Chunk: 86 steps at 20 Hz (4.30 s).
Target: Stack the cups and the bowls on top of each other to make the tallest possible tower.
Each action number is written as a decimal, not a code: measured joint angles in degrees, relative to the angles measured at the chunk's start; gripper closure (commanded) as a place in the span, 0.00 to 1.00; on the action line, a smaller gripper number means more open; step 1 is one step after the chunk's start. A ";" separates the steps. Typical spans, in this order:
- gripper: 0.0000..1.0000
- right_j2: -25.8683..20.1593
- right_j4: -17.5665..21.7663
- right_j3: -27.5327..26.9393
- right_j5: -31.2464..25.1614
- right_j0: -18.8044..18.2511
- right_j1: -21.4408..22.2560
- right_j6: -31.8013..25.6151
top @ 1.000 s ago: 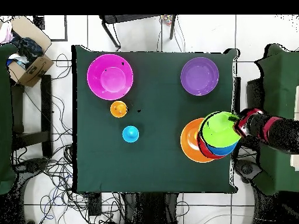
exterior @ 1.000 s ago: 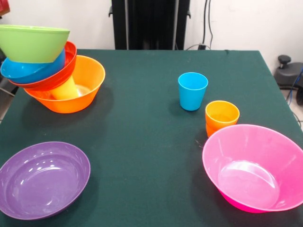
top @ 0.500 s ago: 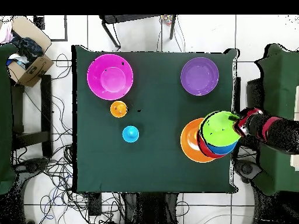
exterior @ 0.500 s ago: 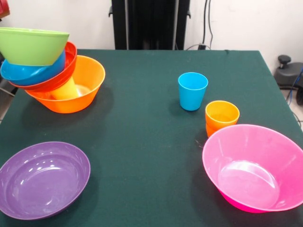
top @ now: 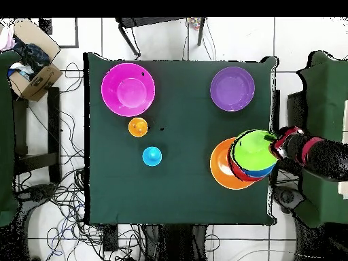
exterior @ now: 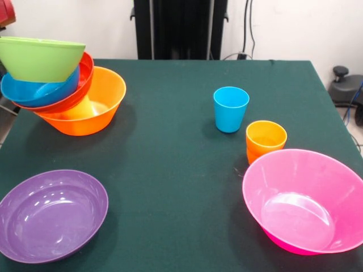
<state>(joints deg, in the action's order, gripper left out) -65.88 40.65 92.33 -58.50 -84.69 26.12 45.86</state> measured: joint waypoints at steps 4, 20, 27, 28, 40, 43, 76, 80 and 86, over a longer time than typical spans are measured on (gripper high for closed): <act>1.00 0.81 0.14 0.60 0.62 -0.01 0.04 0.00; 1.00 3.82 0.45 6.65 1.00 0.17 4.42 0.00; 1.00 4.68 0.44 8.44 1.78 0.32 5.88 0.00; 1.00 4.83 0.44 8.63 2.12 0.40 5.97 0.00; 1.00 5.98 0.43 9.00 4.49 2.32 6.02 0.00; 1.00 6.12 0.43 9.12 5.01 2.88 6.03 0.00; 1.00 9.49 -1.38 10.34 6.43 4.31 6.78 0.00; 1.00 9.88 -1.56 10.34 6.43 4.94 6.85 0.00; 0.00 9.95 -1.59 10.37 6.41 5.70 6.84 0.00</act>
<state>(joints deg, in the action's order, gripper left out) -55.93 39.06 102.70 -52.09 -78.98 32.96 45.86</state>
